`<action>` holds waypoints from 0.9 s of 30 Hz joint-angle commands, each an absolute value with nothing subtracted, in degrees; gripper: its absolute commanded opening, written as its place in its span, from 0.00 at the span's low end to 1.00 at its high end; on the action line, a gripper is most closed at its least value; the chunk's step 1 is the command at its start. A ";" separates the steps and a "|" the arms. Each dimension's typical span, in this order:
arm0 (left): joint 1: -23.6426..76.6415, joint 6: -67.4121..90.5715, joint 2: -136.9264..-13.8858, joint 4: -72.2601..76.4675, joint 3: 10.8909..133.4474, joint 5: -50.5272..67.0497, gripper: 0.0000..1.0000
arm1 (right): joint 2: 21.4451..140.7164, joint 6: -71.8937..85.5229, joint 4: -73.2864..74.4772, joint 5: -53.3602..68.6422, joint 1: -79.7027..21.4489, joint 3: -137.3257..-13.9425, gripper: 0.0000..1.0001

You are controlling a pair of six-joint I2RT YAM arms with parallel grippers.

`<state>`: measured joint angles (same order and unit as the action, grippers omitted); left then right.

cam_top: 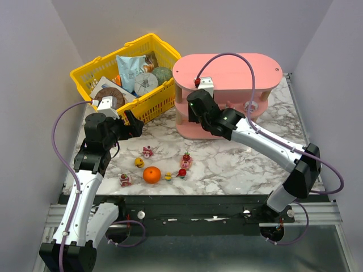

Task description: Place and organize the plastic toys onto the shelf

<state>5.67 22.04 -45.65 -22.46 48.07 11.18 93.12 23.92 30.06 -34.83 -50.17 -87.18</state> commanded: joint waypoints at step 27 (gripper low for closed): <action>5.36 20.92 -45.35 -22.76 47.99 11.25 0.99 | 83.07 19.51 25.93 -34.10 -49.75 -79.37 0.86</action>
<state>5.67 21.85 -45.65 -22.57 48.07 11.18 87.44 20.95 27.90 -34.63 -50.13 -81.89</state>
